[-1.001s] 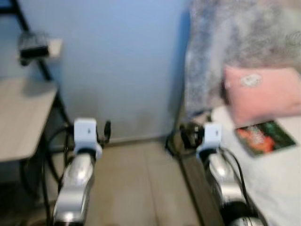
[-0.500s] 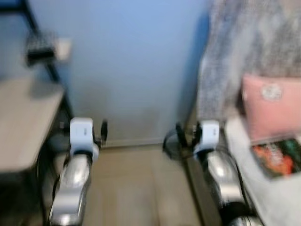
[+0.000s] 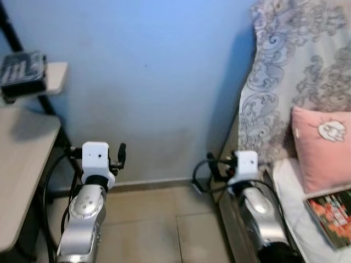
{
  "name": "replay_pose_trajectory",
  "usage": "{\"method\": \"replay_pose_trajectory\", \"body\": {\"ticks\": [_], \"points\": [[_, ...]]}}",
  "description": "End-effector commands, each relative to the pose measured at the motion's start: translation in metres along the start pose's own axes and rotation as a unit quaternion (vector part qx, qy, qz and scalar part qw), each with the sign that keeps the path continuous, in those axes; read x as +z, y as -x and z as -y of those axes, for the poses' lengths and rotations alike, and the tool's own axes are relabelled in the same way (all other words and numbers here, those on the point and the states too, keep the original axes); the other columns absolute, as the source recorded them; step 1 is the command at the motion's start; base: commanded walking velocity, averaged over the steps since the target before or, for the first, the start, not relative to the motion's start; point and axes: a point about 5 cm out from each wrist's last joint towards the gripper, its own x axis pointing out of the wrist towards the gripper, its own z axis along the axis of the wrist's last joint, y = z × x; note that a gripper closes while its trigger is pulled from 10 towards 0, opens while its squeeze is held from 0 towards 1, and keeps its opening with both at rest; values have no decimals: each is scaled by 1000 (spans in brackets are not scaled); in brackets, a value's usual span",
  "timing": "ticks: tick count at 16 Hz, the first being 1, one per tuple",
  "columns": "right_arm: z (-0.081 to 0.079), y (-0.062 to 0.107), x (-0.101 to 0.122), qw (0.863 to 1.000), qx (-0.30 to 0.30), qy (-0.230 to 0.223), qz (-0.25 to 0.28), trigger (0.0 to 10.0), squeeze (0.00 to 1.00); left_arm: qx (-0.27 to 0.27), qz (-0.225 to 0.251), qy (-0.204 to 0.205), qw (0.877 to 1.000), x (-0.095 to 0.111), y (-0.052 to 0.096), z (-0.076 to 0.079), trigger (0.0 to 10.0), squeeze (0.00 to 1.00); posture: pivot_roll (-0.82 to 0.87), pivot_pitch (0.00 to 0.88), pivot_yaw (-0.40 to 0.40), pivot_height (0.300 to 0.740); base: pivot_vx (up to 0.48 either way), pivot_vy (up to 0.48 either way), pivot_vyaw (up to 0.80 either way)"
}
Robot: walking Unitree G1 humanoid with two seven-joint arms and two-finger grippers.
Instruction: Clean up the room
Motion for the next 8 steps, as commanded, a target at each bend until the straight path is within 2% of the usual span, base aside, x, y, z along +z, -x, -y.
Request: {"method": "replay_pose_trajectory", "body": {"ticks": [1, 2, 3, 4, 6, 7, 8], "points": [[8, 0, 7, 1000, -8, 8, 11, 10000, 0, -20, 1, 9, 1000, -1, -2, 9, 10000, 0, 1, 0, -36, 740, 480, 0, 0], [5, -12, -1, 999, -14, -18, -23, 10000, 0, -60, -43, 18, 997, -18, -21, 21, 10000, 0, -2, 0, -46, 740, 0, 0, 0], [5, -14, -6, 999, -19, -21, -40, 10000, 0, -66, -61, 19, 996, -26, -27, 23, 10000, 0, 1, 0, -52, 740, 0, 0, 0], [2, -16, -16, 997, -16, -18, -76, 10000, 0, -68, -99, 36, 992, -43, -31, 24, 10000, 0, -11, 0, -55, 740, 0, 0, 0], [-4, -17, -33, 988, -6, 28, -150, 10000, 0, -58, -137, 49, 988, -67, -30, 23, 10000, 0, -36, 0, -39, 740, 0, 0, 0], [-5, -14, -46, 978, -10, 34, -208, 10000, 0, -68, -204, 50, 975, -93, -22, 30, 10000, 0, -52, 0, -36, 740, 0, 0, 0], [-4, -12, -51, 973, -21, 20, -228, 10000, 0, -73, -236, 53, 967, -104, -17, 33, 10000, 0, -48, 0, -41, 740, 0, 0, 0]]}}
